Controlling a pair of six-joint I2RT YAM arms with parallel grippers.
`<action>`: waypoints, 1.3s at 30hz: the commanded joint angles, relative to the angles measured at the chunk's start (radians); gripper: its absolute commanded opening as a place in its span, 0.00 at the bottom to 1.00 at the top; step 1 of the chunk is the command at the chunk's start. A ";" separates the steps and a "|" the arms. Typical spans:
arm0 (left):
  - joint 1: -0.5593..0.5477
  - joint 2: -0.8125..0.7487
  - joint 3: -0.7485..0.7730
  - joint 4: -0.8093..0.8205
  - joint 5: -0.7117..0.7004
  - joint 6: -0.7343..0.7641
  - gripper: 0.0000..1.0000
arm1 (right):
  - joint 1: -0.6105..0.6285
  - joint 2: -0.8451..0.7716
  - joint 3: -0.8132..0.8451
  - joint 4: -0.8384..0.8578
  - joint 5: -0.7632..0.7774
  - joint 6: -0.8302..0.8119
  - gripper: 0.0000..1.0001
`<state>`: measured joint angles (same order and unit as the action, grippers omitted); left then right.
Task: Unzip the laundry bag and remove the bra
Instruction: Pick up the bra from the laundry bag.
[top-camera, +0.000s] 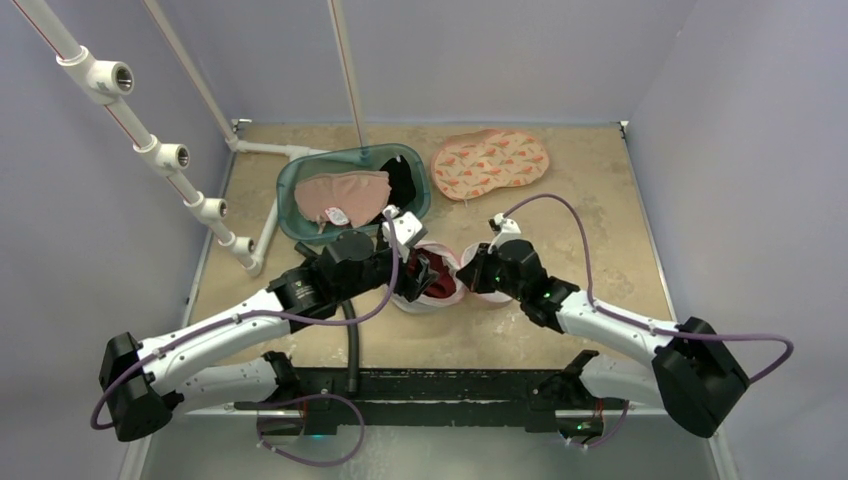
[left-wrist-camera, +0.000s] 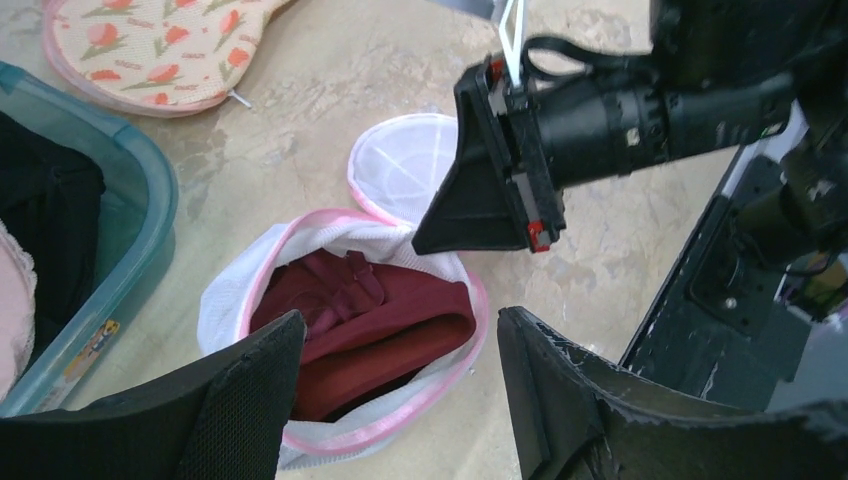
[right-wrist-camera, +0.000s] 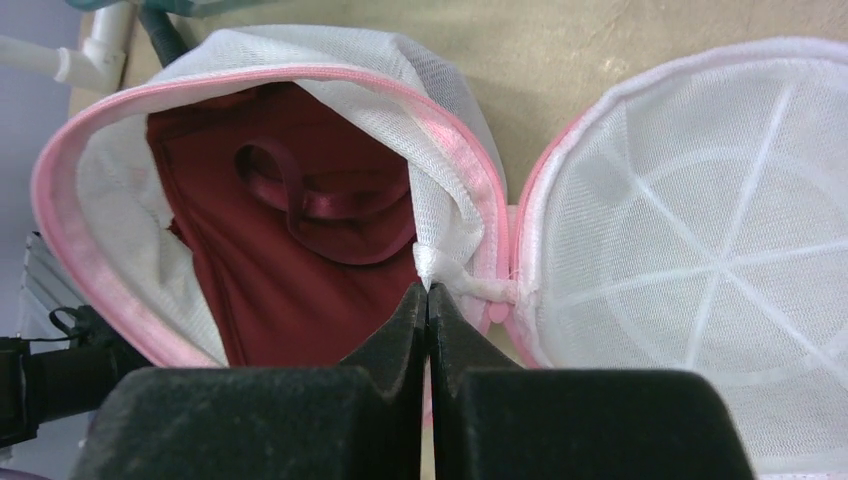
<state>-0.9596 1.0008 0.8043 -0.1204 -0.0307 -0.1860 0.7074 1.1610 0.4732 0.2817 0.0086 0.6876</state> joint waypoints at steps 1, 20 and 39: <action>-0.010 0.042 0.031 0.051 0.088 0.127 0.70 | 0.001 -0.065 0.062 -0.033 0.011 -0.060 0.00; -0.091 0.242 0.045 0.094 -0.044 0.238 0.58 | 0.002 -0.096 0.064 -0.057 -0.045 -0.085 0.00; -0.104 0.326 0.066 0.066 -0.123 0.215 0.30 | 0.001 -0.109 0.048 -0.053 -0.058 -0.089 0.00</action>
<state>-1.0611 1.3163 0.8288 -0.0750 -0.1001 0.0280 0.7074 1.0813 0.5266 0.2138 -0.0227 0.6159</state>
